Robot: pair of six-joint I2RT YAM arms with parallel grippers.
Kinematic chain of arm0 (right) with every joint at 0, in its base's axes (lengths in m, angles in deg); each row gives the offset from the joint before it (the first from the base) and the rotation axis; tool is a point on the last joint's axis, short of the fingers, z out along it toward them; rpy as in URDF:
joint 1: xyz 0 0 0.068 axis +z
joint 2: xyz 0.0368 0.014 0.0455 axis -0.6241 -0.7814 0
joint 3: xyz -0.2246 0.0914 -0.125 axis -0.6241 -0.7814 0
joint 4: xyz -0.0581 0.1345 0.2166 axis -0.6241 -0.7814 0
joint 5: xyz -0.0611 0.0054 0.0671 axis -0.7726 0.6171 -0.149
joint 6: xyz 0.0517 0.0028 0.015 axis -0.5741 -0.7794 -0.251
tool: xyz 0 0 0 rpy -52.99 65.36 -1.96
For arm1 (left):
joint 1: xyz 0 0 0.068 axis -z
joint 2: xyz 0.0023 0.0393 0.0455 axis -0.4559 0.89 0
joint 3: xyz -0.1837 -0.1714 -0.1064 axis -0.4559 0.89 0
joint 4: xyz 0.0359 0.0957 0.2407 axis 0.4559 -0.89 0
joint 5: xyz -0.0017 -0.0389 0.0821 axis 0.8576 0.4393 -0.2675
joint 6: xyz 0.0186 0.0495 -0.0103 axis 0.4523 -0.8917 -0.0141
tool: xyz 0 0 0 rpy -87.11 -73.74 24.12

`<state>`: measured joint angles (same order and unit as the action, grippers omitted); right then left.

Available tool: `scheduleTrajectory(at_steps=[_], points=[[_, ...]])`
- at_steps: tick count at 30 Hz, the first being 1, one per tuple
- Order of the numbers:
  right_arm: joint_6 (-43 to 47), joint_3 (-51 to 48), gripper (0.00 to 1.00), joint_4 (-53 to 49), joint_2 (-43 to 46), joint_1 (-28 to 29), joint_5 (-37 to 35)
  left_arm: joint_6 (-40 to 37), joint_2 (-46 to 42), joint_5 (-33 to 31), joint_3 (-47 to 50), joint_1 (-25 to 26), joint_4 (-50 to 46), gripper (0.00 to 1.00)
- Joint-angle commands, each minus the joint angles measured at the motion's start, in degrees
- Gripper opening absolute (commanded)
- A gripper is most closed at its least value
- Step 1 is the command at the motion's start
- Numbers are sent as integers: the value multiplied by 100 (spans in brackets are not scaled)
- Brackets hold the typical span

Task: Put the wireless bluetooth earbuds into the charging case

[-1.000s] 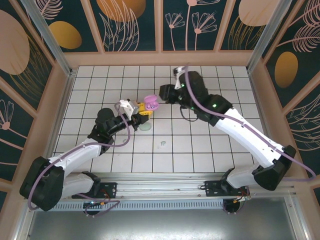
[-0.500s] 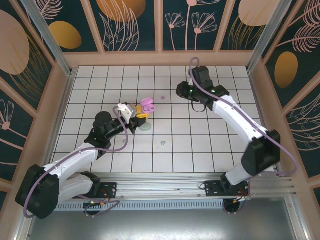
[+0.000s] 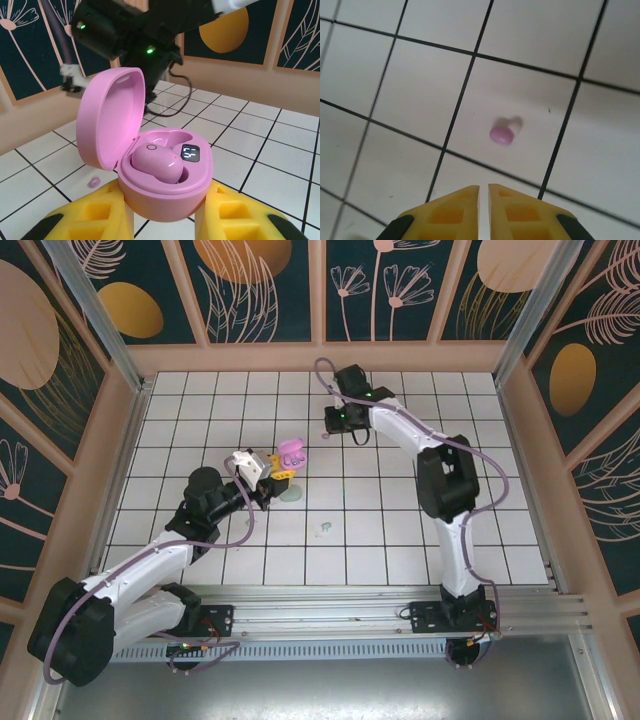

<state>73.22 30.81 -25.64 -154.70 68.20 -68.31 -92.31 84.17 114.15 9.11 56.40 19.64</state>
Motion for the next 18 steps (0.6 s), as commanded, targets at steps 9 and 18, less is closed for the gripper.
scheduleTrajectory(at_steps=[9,18], points=[[1903,1448,20,-1190,-1059,346,-837,-101,212,86,-69,10,156,0],[2274,2070,21,-1428,-1611,349,-1343,-88,355,128,-140,17,221,0]])
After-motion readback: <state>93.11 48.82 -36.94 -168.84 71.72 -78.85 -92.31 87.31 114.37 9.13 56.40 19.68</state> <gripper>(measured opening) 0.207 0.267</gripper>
